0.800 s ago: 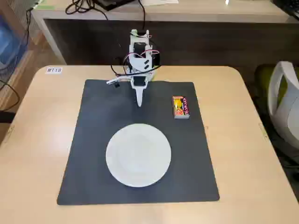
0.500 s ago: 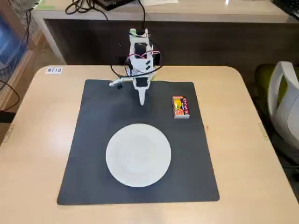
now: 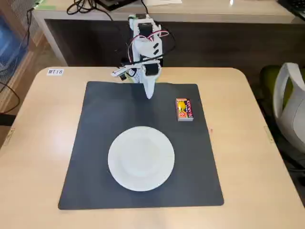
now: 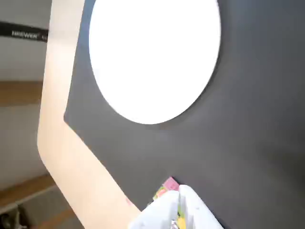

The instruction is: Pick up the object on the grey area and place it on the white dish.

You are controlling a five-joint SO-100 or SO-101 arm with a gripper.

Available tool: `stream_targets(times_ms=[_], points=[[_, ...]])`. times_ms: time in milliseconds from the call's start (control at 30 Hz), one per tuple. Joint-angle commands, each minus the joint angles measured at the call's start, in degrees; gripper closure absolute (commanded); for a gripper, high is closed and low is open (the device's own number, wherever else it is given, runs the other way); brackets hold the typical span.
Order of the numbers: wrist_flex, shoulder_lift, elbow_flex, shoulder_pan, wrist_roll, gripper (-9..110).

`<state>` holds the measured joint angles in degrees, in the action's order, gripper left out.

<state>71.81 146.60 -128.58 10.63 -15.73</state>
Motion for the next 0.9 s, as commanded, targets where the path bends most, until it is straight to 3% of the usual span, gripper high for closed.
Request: stream_targets(times_ms=[0,533,867], points=[[0.4,-7.6,7.5,4.3,-3.8,102],[-1.2,-33.4,19.5,24.7,-22.9,102],[-0.3,-43.9,22.9,27.9,-28.5,102]])
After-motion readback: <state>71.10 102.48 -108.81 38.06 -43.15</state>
